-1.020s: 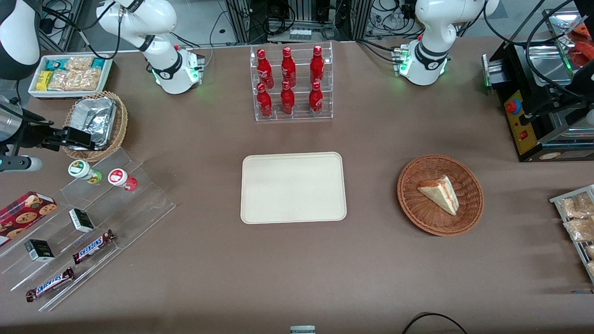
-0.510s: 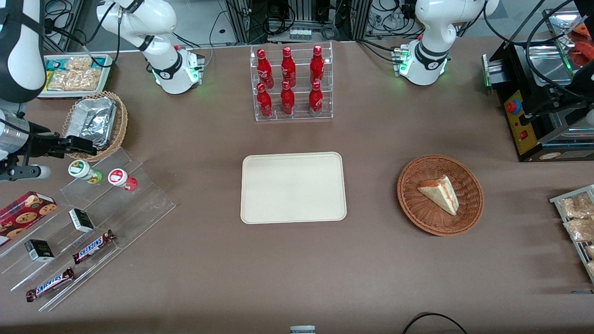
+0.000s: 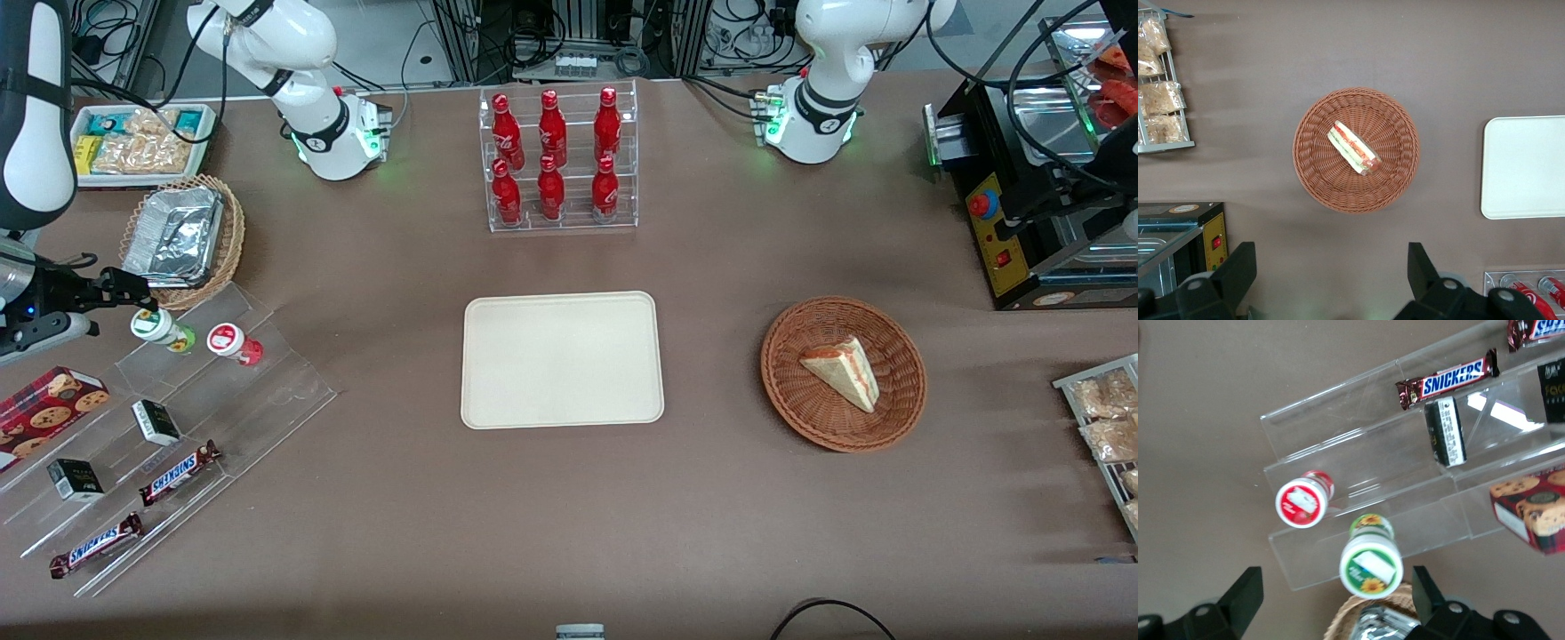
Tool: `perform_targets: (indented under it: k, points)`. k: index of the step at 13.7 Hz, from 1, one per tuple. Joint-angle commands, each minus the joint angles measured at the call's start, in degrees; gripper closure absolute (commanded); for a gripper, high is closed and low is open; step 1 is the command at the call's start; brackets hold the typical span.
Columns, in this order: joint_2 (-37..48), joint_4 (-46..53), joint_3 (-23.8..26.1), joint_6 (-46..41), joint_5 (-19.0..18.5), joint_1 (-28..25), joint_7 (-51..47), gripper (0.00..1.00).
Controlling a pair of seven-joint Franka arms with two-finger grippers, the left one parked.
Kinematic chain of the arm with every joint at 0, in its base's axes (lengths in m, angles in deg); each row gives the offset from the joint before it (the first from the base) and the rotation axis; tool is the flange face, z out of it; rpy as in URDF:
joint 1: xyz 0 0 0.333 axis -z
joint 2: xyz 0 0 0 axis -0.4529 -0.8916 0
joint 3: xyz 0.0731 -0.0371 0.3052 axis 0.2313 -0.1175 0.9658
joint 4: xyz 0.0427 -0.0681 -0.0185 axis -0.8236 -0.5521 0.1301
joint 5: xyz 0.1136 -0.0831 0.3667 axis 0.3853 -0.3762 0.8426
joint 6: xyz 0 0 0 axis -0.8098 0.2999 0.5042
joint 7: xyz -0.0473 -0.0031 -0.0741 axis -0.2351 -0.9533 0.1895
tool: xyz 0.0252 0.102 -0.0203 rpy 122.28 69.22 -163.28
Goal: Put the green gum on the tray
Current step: 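Move the right gripper down toward the green-labelled gum jar on the acrylic stand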
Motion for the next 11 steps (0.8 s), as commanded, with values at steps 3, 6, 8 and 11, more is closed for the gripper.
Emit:
perform_targets:
  k: [3, 6, 8, 11]
  points:
    - [2.8, -5.4, 0.3, 5.2, -0.8, 1.0, 6.7, 0.01]
    - [6.2, -12.6, 0.2, 12.0, -0.8, 1.0, 8.5, 0.01]
    - [6.7, -14.1, 0.2, 14.0, -0.8, 1.0, 10.0, 0.01]
    - [5.2, -14.7, 0.2, 17.3, -0.8, 2.2, 11.5, 0.01]
